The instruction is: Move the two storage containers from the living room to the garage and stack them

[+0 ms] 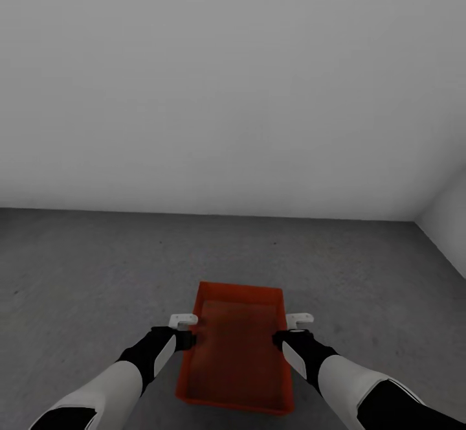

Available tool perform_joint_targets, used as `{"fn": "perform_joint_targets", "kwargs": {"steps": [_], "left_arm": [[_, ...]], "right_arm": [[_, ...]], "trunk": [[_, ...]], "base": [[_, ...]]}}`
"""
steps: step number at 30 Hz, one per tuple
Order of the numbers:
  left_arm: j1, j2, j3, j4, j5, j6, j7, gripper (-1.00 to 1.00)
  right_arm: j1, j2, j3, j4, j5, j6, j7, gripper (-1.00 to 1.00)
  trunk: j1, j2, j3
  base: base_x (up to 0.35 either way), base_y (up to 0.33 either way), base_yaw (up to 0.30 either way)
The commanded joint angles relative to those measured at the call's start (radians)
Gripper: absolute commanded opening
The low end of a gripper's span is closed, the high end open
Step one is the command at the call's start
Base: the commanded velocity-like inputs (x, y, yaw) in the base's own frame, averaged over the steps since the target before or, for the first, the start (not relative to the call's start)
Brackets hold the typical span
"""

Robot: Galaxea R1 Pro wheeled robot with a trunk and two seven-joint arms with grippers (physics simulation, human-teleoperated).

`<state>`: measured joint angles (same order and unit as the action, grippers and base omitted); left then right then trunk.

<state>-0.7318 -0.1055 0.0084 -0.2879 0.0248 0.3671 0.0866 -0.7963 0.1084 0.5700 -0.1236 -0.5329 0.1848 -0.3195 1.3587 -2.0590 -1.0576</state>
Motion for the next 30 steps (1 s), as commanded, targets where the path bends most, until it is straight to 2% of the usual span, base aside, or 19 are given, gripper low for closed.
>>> {"fn": "perform_joint_targets", "kwargs": {"steps": [1,30], "left_arm": [[0.000,0.000,0.001,-0.002,0.003,0.006,0.004,1.00],[0.000,0.000,0.001,-0.004,0.003,0.006,0.004,1.00]], "right_arm": [[0.000,0.000,0.008,-0.002,-0.006,0.007,-0.006,1.00],[-0.001,-0.003,0.008,-0.002,-0.006,0.007,-0.008,1.00]], "trunk": [[-0.004,0.007,0.002],[-0.115,0.210,0.093]], "base": [[0.000,0.000,0.000],[0.000,0.000,0.000]]}}
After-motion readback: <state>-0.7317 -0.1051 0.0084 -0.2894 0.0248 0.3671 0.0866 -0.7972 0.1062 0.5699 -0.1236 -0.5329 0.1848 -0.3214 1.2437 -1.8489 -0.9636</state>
